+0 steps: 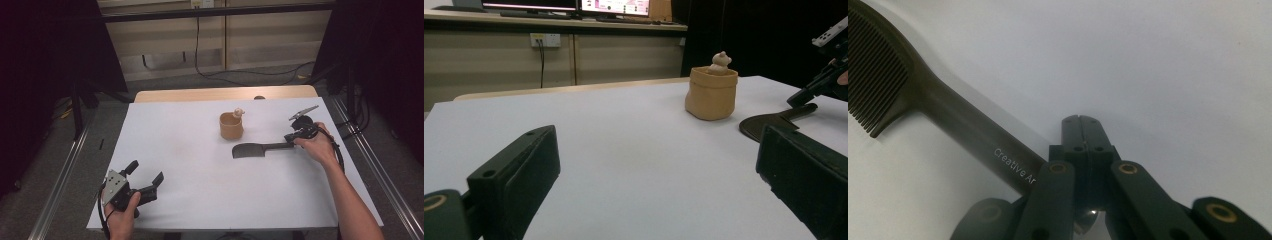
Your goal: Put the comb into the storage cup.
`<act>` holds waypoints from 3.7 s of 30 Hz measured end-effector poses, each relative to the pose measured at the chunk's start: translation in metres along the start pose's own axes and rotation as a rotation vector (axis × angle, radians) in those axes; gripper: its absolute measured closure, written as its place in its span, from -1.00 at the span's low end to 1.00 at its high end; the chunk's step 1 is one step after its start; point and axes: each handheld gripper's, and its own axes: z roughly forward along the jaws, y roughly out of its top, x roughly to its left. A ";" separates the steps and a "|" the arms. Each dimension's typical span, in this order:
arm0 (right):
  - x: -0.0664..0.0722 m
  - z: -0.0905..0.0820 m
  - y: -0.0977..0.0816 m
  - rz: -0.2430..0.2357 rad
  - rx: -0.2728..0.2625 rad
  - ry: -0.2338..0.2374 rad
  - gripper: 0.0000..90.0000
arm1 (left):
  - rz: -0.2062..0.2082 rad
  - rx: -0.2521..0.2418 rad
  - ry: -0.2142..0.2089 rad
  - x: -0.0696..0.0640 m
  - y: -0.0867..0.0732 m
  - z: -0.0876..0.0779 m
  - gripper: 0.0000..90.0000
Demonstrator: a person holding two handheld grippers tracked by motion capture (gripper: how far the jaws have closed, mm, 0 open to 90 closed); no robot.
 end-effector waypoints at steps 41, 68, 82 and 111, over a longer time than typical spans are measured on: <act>0.008 -0.008 -0.006 -0.056 -0.005 0.012 1.00 | -0.006 0.009 -0.006 -0.001 -0.001 0.001 -0.91; 0.008 -0.013 -0.010 -0.066 -0.049 0.015 1.00 | -0.008 0.014 -0.004 -0.001 -0.001 0.002 -0.91; 0.016 -0.039 -0.023 0.057 -0.395 0.026 -0.27 | -0.013 0.005 -0.002 0.000 -0.001 0.000 -0.91; 0.027 -0.034 0.007 -0.060 -0.273 0.157 -0.91 | -0.009 0.003 -0.005 0.000 0.000 0.000 -0.91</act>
